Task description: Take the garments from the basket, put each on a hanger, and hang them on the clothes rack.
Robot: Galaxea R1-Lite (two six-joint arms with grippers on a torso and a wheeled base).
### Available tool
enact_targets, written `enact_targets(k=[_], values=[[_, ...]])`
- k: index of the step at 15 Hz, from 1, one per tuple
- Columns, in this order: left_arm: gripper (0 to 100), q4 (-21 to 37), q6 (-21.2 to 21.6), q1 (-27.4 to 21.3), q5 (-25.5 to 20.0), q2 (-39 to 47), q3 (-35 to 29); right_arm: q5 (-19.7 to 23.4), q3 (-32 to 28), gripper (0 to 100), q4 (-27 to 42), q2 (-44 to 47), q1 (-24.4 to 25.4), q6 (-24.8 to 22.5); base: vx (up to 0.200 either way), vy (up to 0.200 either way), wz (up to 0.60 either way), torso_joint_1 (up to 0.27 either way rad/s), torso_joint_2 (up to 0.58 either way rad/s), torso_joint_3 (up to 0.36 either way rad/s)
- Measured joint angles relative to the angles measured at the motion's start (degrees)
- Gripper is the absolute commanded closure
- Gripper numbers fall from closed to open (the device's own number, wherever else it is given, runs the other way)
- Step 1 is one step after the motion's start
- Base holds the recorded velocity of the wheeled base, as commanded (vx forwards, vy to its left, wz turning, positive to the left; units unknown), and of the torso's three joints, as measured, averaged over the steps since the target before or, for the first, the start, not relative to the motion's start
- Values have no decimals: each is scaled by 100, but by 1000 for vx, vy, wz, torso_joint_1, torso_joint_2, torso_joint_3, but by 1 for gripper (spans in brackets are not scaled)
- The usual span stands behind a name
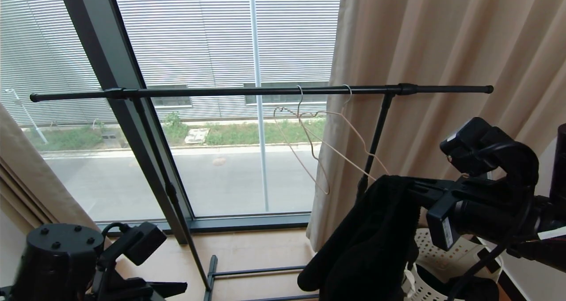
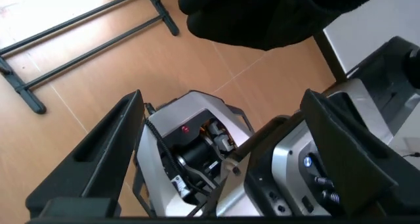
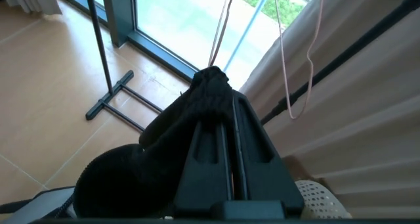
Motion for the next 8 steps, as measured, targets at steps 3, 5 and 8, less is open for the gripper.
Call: enact_targets(k=[3, 5, 8], values=[[0, -202, -482, -122, 189, 1033, -846, -319, -601, 100, -22, 627, 22, 4, 0, 0, 0, 0, 0, 0], [0, -222, -709, -204, 205, 1386, -1274, -464, -959, 100, -63, 1014, 22, 115, 0, 0, 0, 0, 0, 0], [0, -224, -739, -332, 211, 1601, -1642, -602, -1163, 100, -60, 1403, 113, 701, 0, 0, 0, 0, 0, 0]])
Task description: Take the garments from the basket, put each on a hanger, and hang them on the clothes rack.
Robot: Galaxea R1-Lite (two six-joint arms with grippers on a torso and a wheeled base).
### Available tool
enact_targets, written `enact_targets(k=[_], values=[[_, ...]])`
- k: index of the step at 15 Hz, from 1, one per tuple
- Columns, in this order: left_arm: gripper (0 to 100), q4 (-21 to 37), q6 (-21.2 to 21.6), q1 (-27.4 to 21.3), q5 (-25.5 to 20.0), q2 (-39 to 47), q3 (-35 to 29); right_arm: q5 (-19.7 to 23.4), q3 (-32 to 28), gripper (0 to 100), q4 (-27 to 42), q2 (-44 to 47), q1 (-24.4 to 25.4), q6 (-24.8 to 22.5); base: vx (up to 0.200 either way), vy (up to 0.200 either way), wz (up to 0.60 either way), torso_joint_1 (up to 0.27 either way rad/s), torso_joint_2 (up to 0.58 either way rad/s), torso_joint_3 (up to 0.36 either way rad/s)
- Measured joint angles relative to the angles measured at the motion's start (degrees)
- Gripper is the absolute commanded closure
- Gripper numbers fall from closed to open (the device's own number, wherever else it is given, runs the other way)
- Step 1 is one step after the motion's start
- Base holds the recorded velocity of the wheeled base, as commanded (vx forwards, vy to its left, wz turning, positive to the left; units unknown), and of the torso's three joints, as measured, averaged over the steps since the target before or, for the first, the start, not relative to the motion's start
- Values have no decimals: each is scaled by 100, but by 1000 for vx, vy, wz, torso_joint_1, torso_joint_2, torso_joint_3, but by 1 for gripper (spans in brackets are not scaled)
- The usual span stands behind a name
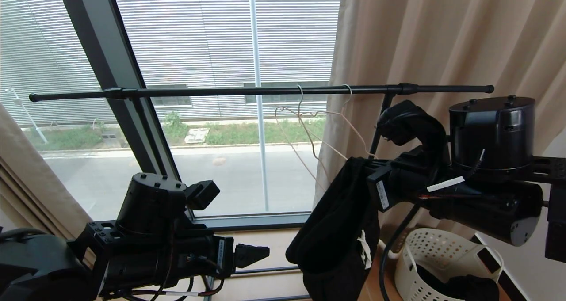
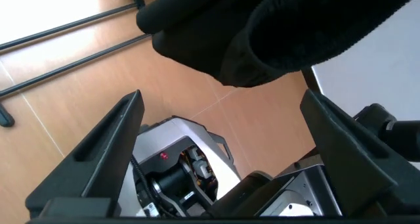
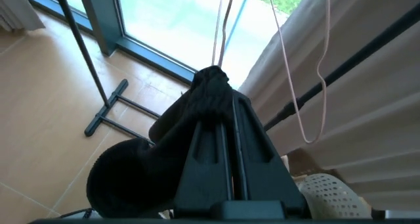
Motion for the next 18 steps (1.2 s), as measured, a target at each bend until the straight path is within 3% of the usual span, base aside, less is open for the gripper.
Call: enact_targets(k=[2, 3, 11, 18], values=[[0, -2, -9, -137, 0, 113, -199, -656, -204, 100, -15, 284, 28, 251, 0, 0, 0, 0, 0, 0], [0, 5, -11, -176, 9, 227, -318, -780, -273, 100, -27, 389, 61, 324, 0, 0, 0, 0, 0, 0], [0, 24, -252, -294, 435, 1486, -1442, -813, -315, 100, -27, 340, 304, 410, 0, 0, 0, 0, 0, 0], [0, 16, -274, -538, 473, 1897, -1586, -798, -295, 100, -27, 257, 405, 417, 0, 0, 0, 0, 0, 0]])
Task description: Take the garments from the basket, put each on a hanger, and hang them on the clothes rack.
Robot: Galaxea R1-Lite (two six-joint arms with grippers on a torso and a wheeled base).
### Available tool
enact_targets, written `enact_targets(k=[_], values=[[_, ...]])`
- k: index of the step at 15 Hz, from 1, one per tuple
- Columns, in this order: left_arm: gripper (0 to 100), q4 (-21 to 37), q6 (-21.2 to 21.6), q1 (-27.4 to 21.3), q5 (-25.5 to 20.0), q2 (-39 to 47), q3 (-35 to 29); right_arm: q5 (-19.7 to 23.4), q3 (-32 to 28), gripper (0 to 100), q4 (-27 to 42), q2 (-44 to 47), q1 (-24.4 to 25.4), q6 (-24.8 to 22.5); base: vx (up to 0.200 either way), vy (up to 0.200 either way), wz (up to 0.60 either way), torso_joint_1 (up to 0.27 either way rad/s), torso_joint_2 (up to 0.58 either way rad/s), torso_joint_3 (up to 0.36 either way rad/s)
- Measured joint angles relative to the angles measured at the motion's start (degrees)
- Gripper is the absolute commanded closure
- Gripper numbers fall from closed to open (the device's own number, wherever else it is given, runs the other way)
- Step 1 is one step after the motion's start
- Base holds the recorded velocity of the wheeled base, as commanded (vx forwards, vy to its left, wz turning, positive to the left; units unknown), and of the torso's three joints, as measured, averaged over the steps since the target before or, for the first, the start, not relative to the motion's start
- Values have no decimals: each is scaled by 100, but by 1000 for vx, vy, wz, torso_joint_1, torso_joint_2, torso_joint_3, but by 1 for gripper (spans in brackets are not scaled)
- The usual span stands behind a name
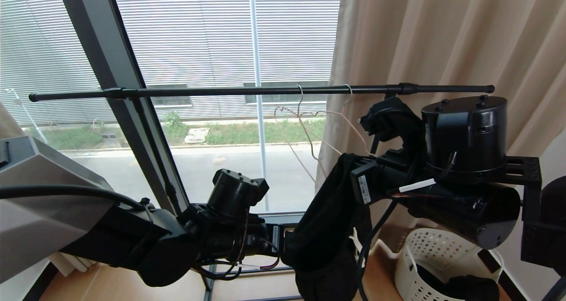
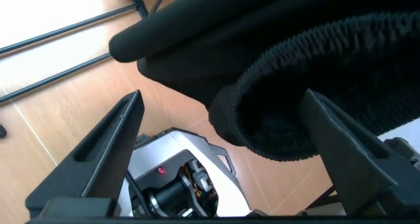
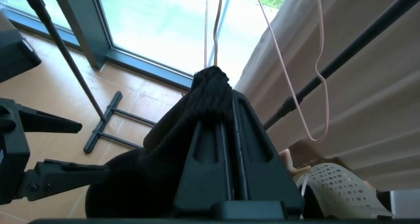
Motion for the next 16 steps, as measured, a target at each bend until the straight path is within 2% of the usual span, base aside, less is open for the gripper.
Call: enact_targets(k=[4, 8, 12, 13, 16], values=[[0, -13, -24, -110, 118, 308, -16, -2, 11, 100, -4, -28, 17, 11, 0, 0, 0, 0, 0, 0], [0, 0, -250, -117, 245, 639, -154, -9, 59, 100, 5, -141, 66, 11, 0, 0, 0, 0, 0, 0], [0, 6, -250, -115, 280, 708, 33, -24, 61, 100, 7, -271, 2, 0, 0, 0, 0, 0, 0, 0], [100, 9, -250, -115, 285, 680, 91, -24, 63, 100, 13, -301, -55, -7, 0, 0, 0, 0, 0, 0], [100, 12, -239, -117, 362, 485, 207, -20, 68, 100, 21, -364, -218, -22, 0, 0, 0, 0, 0, 0]])
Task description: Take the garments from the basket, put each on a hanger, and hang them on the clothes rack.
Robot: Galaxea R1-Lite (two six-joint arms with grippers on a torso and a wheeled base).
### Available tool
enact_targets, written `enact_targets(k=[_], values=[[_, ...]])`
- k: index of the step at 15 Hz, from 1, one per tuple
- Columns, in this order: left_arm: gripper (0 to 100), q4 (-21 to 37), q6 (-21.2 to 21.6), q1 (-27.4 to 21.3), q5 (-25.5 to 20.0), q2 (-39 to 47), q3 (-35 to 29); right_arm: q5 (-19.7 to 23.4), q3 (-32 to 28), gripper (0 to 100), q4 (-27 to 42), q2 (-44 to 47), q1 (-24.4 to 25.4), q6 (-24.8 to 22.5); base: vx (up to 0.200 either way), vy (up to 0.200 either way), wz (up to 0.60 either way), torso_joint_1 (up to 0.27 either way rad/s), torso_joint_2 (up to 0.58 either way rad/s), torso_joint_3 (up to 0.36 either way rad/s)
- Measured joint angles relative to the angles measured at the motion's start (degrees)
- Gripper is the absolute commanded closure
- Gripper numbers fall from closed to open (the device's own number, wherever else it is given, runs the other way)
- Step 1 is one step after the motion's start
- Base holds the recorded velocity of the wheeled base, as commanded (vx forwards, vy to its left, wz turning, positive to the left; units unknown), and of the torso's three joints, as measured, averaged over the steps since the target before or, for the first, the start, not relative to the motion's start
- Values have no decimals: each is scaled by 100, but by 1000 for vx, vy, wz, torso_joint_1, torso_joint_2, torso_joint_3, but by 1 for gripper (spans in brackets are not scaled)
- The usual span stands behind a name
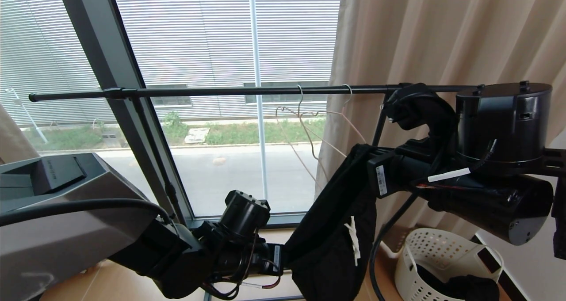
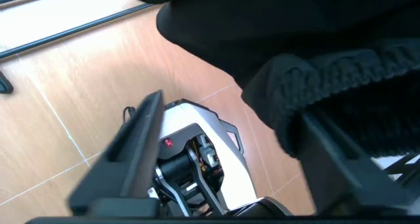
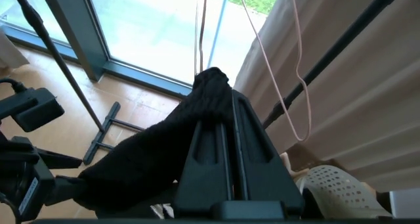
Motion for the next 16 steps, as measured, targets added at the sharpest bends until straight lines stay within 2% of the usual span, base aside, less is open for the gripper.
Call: enact_targets(k=[2, 6, 7, 8, 9, 11, 13, 14, 16], values=[[100, 5, 50, 5, 211, -194, 94, 2, 0, 100, 11, -13, -132, -21, 0, 0, 0, 0, 0, 0], [100, 76, 523, 90, 372, -684, 304, -16, 179, 100, 4, -83, -245, -384, 0, 0, 0, 0, 0, 0], [100, 243, 680, 137, 391, -824, 293, -16, 222, 100, 0, -101, -280, -474, 0, 0, 0, 0, 0, 0], [100, 634, 936, 222, 446, -1007, 207, -13, 295, 100, 13, -112, -339, -612, 0, 0, 0, 0, 0, 0], [100, 1297, 1257, 316, 580, -1182, 46, -11, 380, 100, 15, -121, -402, -819, 0, 0, 0, 0, 0, 0], [100, 2831, 1819, 529, 951, -1462, -603, -2, 646, 100, 13, -124, -506, -1252, 0, 0, 0, 0, 0, 0], [100, 3868, 2160, 658, 1151, -1641, -1202, -5, 800, 100, 9, -129, -545, -1402, 0, 0, 0, 0, 0, 0], [100, 4205, 2404, 722, 1386, -1707, -1419, -5, 828, 100, 9, -124, -600, -1424, 0, 0, 0, 0, 0, 0], [100, 4296, 2610, 834, 1564, -1783, -1591, -6, 847, 100, 13, -110, -694, -1468, 0, 0, 0, 0, 0, 0]])
